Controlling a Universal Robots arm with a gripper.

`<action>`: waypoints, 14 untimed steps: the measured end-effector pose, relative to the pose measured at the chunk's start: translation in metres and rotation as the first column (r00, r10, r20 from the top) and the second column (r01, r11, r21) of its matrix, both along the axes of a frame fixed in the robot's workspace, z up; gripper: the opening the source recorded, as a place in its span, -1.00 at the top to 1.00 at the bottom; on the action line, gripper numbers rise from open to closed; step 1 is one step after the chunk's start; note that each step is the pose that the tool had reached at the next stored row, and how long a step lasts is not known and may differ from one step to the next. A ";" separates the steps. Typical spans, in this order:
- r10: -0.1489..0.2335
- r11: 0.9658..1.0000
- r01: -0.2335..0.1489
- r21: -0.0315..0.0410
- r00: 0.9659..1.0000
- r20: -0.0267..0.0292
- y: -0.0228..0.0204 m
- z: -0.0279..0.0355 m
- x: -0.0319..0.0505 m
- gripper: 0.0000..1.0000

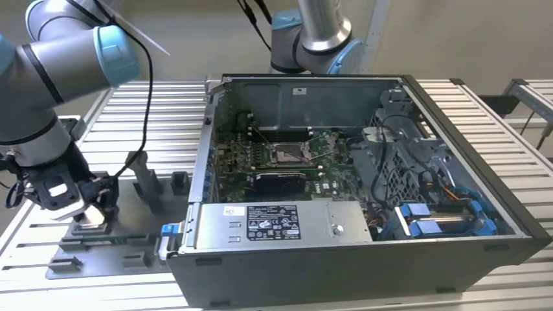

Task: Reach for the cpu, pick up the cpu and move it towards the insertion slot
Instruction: 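Pick up the cpu and move it towards the insertion slot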

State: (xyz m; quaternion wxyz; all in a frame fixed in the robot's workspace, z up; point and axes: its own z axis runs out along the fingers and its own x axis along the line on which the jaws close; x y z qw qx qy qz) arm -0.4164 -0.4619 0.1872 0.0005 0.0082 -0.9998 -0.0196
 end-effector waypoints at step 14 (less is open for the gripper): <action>0.000 1.000 0.000 0.000 1.000 0.000 0.0000 0.0267 0.0000 1.00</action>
